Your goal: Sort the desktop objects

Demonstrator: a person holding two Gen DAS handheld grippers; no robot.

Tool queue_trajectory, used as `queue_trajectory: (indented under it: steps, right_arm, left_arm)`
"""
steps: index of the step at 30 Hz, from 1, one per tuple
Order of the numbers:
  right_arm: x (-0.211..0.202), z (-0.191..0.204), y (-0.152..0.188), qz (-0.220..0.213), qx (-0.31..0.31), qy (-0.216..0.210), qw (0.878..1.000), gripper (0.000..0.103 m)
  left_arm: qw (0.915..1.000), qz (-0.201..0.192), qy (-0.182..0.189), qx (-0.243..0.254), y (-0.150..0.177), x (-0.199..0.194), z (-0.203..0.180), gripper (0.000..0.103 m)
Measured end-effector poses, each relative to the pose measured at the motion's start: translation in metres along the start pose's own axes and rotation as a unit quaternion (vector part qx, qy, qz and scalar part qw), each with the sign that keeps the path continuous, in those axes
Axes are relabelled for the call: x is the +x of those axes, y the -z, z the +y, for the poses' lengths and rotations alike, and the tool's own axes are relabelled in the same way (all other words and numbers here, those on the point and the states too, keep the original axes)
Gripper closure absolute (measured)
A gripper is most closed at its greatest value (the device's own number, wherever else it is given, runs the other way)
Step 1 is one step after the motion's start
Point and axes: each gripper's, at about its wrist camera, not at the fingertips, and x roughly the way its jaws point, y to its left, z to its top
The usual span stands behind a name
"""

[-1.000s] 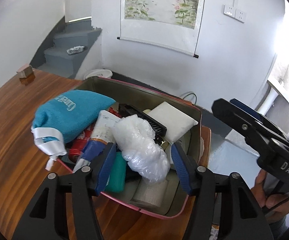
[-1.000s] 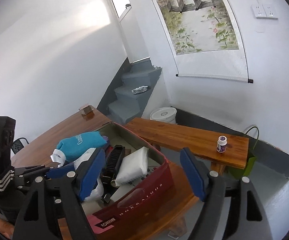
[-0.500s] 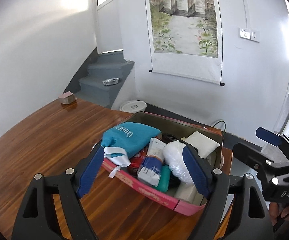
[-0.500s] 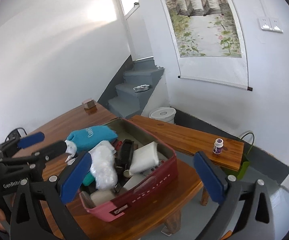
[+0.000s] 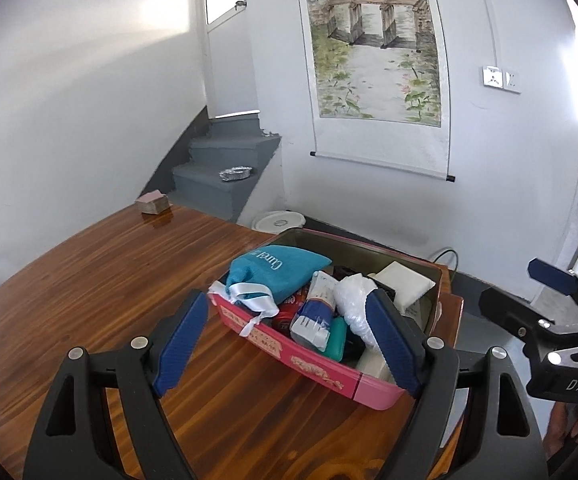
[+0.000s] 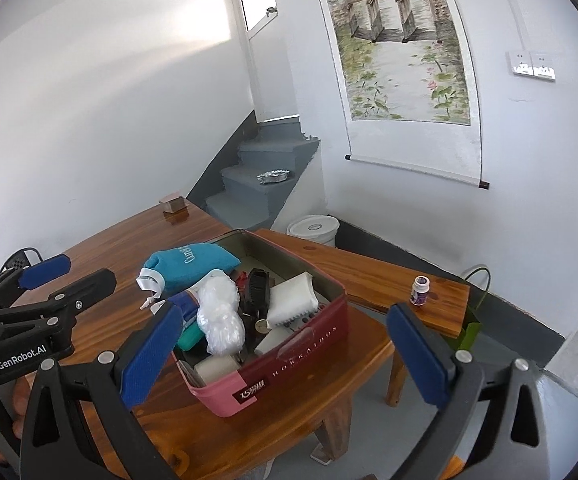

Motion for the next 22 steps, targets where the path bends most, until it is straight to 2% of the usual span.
queue_trajectory:
  steps: [4,14,22]
  right_arm:
    - [-0.006,0.002,0.001,-0.002,-0.006,0.004,1.000,0.000]
    - [-0.010,-0.004,0.009,0.003,0.000,0.021,1.000,0.000]
    - [-0.002,-0.004,0.017,0.019,0.005,0.009,1.000,0.000]
  left_arm:
    - [1.0000,-0.002,-0.005,0.006,0.002,-0.006,-0.005,0.013]
    - [0.9995,0.022,0.015,-0.015,0.002,-0.002,-0.004,0.013]
    - [0.9997,0.024,0.005,0.002,0.006,0.002,-0.008,0.013]
